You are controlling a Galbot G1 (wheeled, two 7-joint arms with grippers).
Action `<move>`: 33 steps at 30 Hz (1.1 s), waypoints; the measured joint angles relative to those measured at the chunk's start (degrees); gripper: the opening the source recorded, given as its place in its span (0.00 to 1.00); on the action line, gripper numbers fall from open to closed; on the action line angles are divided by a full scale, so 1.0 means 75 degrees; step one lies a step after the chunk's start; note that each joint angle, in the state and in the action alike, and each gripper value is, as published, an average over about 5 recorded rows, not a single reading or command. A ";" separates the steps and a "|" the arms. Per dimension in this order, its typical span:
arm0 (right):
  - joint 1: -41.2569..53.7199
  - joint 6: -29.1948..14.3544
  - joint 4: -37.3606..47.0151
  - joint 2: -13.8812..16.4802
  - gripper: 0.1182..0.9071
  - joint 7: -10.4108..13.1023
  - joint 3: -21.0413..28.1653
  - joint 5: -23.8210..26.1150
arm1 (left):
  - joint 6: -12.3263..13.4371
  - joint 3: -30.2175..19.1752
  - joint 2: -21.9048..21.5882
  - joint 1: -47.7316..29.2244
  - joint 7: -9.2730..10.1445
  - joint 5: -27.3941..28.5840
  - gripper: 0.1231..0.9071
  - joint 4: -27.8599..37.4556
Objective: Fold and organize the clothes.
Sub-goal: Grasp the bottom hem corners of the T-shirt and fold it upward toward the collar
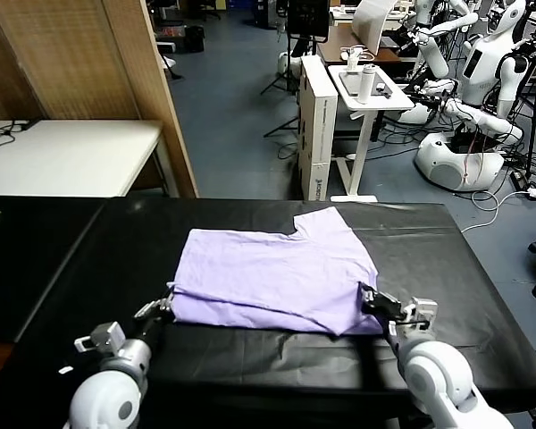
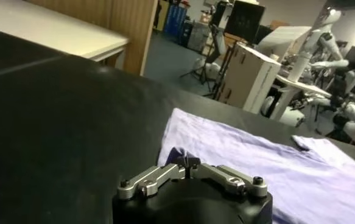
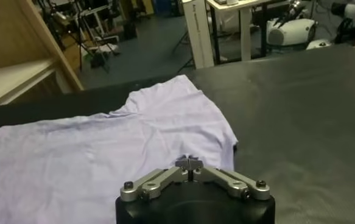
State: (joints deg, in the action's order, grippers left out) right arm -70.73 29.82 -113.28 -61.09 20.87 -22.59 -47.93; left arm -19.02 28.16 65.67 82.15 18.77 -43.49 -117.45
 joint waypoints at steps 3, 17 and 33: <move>0.0073 -0.0009 0.0079 -0.0028 0.03 -0.0010 -0.0004 0.0000 | 0.0001 -0.0019 0.0005 -0.0014 -0.0001 0.0017 0.03 0.0025; 0.0279 0.0159 0.0259 -0.0053 0.08 -0.0112 0.0095 0.0035 | -0.0028 -0.0106 -0.0077 -0.0369 -0.0024 0.0064 0.03 0.0384; -0.1488 0.0104 -0.1110 0.0605 1.00 -0.1174 -0.0834 0.1164 | -0.0077 -0.0085 -0.0094 -0.0185 -0.0076 0.0297 0.79 0.0233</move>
State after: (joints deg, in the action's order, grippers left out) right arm -81.89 30.61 -121.60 -56.55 12.06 -28.85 -39.20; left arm -19.60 27.52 64.97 80.76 18.20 -41.26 -115.71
